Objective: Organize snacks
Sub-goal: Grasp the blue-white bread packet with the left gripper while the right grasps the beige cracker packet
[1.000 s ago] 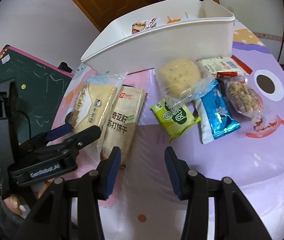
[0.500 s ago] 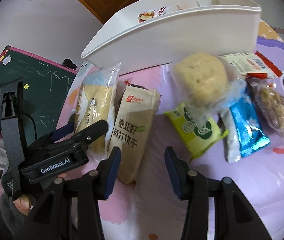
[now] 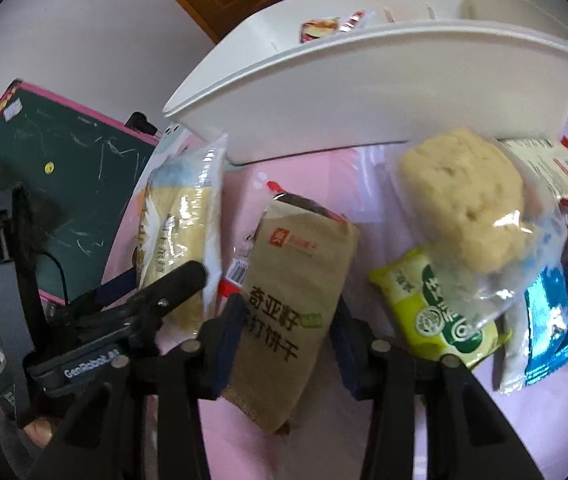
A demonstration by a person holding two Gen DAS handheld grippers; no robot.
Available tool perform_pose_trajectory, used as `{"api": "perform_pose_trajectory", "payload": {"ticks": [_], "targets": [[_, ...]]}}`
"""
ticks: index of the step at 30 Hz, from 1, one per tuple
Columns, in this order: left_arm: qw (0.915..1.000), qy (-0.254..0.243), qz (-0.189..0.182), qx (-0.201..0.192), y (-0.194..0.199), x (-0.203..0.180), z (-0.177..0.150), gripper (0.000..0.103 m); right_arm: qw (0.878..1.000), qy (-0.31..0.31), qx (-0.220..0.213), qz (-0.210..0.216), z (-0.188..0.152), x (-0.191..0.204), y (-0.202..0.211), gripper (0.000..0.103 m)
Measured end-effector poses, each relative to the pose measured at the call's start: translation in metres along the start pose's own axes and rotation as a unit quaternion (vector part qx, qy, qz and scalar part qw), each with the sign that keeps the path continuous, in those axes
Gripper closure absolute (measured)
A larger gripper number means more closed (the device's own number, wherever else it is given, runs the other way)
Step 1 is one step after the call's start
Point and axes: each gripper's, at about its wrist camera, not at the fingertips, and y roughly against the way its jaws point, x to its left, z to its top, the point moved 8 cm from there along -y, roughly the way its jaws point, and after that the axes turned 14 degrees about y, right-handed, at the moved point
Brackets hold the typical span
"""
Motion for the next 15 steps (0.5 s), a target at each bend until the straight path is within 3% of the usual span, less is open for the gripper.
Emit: {"api": "perform_pose_trajectory", "payload": {"ticks": [2,5,11,15], "targets": [[1.0000,-0.003,-0.004,0.002,-0.002,0.000,0.000,0.000,1.000,0.010,-0.002,0.001,0.000,0.005,0.003,0.076],[0.9995,-0.011,-0.029,0.004,0.004,-0.002,-0.002,0.010,1.000,0.025,-0.013,-0.005,-0.002,0.012,0.014,0.084],[0.9957,-0.012,-0.086,0.034,0.021,-0.009,-0.018,0.016,0.999,0.035,-0.025,-0.015,-0.010,0.017,0.036,0.089],[0.9922,-0.014,-0.120,0.029,0.047,-0.016,-0.023,0.017,0.998,0.035,-0.041,-0.024,-0.011,0.015,0.056,0.090]]}}
